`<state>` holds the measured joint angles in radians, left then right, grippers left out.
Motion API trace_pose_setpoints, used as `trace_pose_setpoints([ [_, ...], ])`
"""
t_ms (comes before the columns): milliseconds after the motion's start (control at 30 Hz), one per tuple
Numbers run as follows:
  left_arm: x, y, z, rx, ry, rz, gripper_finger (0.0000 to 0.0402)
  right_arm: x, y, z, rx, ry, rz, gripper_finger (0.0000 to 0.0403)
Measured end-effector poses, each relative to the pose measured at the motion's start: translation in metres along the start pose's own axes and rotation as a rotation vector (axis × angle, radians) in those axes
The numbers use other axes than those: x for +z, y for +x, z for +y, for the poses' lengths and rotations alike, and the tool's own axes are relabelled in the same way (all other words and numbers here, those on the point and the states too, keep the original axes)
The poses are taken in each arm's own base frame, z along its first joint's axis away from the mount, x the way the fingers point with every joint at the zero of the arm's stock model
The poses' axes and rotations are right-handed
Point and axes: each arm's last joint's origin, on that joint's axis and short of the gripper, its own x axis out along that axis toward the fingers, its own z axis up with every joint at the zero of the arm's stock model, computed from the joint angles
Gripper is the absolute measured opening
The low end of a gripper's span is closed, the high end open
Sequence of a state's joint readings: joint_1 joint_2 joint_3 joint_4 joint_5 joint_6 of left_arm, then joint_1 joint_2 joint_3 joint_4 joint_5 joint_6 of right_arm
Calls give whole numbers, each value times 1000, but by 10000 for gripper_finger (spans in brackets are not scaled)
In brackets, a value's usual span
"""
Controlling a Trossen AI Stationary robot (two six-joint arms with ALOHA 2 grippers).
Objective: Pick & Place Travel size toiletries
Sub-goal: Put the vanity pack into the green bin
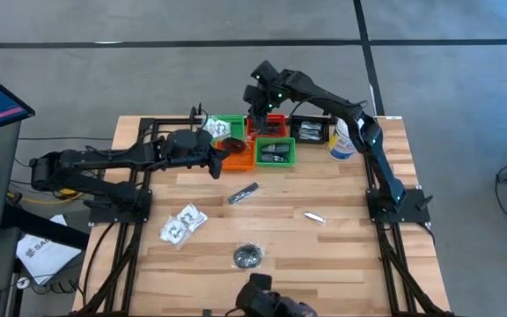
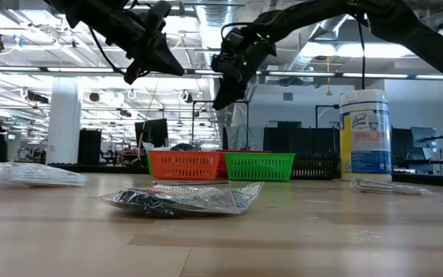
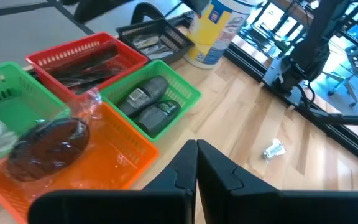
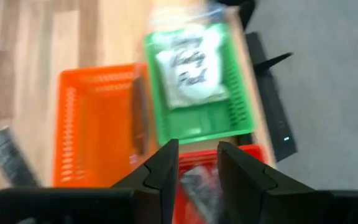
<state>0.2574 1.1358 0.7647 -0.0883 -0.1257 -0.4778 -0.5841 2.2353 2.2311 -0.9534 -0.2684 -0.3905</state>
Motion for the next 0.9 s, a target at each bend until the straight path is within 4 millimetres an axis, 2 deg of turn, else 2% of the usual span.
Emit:
trace_pose_setpoints([
  [267,-4,-2,-8,-30,12,16,1,0,4,26,69,-11,86,103],
  [500,-11,-9,-18,-62,-39,56,1,-2,4,38,229,72,92,103],
  [733,-36,-16,-30,-23,-100,210,1,1,4,55,438,157,73,103],
  [900,-51,-23,-36,28,-232,301,1,6,5,75,590,181,63,103],
])
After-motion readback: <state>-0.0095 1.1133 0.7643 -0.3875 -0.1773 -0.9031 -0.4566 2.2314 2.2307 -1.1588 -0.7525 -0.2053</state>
